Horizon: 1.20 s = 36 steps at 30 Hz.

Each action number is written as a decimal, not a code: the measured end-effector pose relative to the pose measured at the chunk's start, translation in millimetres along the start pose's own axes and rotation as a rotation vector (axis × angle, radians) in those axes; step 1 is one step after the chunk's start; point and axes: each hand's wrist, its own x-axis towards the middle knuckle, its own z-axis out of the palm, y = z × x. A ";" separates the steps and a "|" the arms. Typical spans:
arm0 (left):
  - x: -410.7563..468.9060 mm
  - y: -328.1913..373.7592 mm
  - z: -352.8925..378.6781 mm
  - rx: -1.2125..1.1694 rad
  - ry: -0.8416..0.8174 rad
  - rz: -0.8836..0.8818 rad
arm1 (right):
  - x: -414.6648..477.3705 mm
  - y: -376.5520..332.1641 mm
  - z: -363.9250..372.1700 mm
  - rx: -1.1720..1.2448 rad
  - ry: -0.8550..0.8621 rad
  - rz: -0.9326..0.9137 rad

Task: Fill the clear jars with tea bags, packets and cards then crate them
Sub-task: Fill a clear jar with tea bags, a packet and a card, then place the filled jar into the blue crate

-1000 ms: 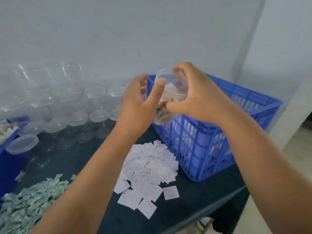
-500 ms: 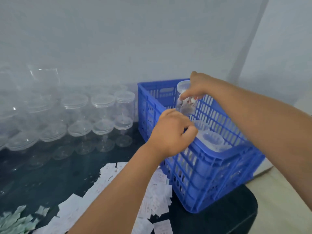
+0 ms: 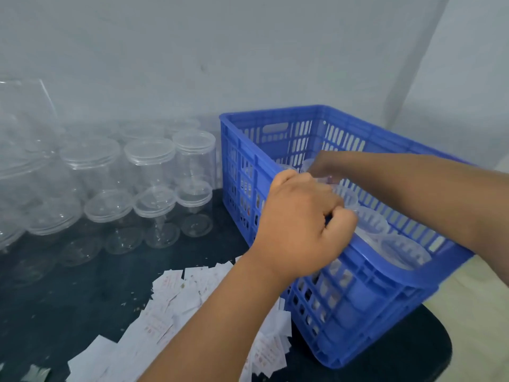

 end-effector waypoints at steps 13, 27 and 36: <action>-1.8 6.4 -7.3 -0.068 -0.027 -0.003 | -135.4 -59.0 -85.9 -0.024 0.092 -0.378; -128.2 54.7 -84.5 -0.199 0.017 -0.242 | -394.2 -39.5 57.8 0.770 0.506 -1.034; -325.0 49.4 -154.5 0.096 0.118 -0.860 | -403.4 -111.1 252.3 1.008 0.047 -0.771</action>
